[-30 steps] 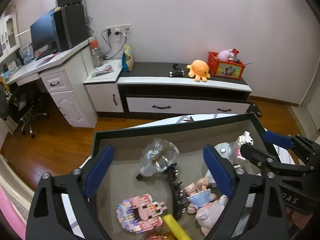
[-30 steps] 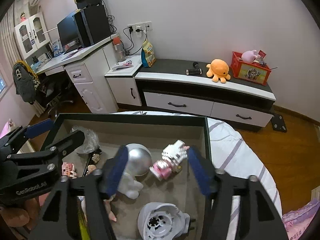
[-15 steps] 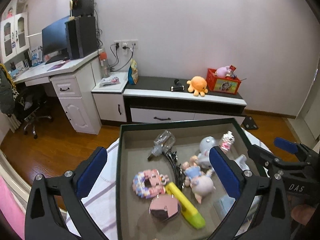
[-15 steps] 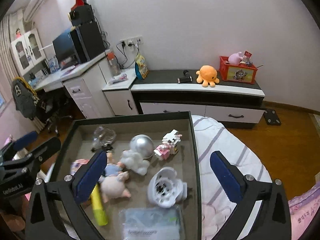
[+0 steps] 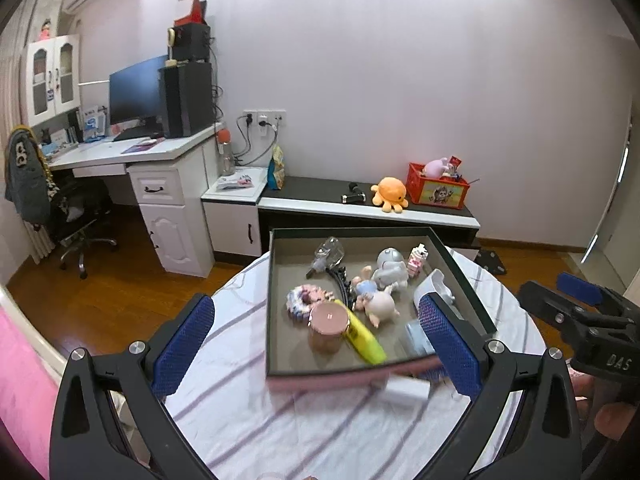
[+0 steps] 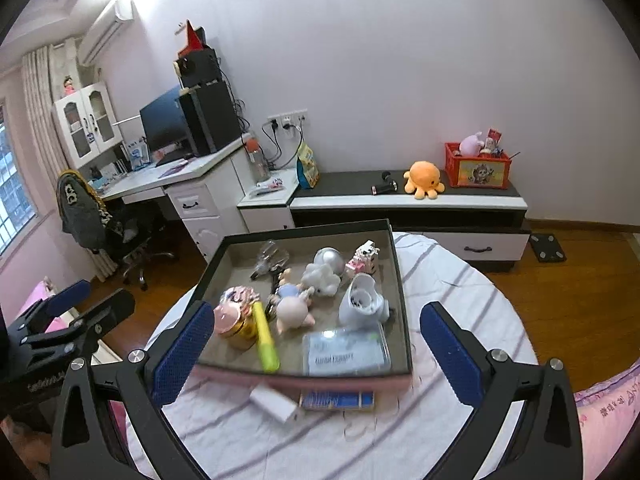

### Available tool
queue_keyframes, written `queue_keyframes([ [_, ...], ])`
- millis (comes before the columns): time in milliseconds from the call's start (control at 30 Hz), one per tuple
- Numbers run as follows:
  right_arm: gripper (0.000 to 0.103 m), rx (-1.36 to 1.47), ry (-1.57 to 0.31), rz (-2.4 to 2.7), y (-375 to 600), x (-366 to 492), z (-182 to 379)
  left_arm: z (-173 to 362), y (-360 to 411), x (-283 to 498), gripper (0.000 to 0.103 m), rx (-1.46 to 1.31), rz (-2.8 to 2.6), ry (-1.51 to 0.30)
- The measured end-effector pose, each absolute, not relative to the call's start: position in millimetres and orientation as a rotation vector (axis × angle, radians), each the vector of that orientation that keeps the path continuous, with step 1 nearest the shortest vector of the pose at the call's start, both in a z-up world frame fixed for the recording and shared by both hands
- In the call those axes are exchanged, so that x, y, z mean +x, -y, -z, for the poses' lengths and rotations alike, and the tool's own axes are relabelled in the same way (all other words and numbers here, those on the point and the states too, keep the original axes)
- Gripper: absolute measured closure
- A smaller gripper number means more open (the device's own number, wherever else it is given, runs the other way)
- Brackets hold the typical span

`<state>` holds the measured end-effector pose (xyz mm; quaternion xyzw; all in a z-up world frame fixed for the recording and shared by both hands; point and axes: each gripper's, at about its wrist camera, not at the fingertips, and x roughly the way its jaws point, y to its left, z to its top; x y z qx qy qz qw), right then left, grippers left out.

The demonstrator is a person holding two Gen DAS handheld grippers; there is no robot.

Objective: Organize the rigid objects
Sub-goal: 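Withdraw both tools and approach the white charger and blue-gold box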

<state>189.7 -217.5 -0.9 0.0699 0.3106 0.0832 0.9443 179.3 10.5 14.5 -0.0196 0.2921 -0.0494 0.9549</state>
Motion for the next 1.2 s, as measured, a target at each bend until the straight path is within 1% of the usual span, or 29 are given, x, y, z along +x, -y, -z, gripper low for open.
queue_keyframes([
  [400,0.0,0.13,-0.558,-0.139,210.2,89.8,1.8,-17.0,-11.3,88.2,0.0,-0.061,0.057,-0.532],
  [633,0.0,0.092,-0.539,-0.119,202.5,51.9,7.2,-0.6,-4.8,44.7,0.0,-0.089,0.071,-0.531],
  [967,0.0,0.101,-0.575,-0.123,205.4,38.7,23.1,22.2,1.3,30.5,0.0,-0.07,0.065,-0.581],
  [1200,0.0,0.11,-0.594,-0.11,211.4,46.9,31.1,30.6,6.2,39.5,0.0,-0.071,0.074,-0.605],
])
